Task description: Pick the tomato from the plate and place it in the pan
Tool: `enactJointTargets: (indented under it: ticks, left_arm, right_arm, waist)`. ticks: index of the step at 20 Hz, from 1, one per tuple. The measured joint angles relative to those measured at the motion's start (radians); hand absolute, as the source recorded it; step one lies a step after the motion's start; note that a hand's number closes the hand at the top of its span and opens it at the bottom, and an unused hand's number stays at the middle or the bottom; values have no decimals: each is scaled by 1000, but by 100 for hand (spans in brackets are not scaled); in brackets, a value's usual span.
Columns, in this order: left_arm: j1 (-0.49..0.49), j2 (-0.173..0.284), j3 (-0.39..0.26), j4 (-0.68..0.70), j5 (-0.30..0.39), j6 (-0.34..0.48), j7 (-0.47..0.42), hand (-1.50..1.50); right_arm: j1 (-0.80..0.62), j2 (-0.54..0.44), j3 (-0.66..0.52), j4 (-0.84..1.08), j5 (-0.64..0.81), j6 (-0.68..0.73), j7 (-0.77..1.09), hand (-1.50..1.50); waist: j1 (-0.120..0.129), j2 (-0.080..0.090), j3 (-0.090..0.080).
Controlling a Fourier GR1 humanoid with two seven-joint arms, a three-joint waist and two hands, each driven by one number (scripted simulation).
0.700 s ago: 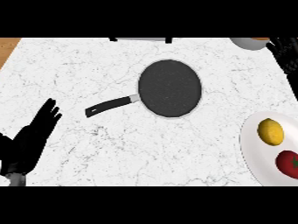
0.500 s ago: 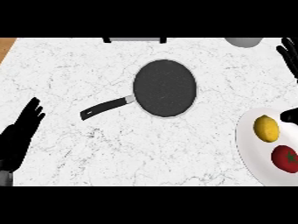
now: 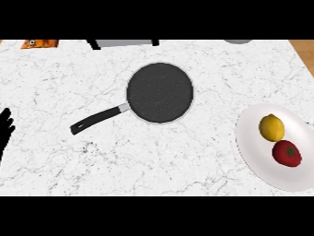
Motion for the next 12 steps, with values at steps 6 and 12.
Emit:
enactJointTargets:
  ticks: [6,12]
  left_arm:
    - [-63,-11,-27,36,-49,1,31,0]
    - [-116,-29,-38,93,-81,-2,27,0]
  right_arm:
    - [298,109,-46,-148,6,41,-197,-150]
    - [427,-11,-61,-296,113,68,-28,-150]
  waist:
    - [42,-1,-3]
    - [65,1,-6]
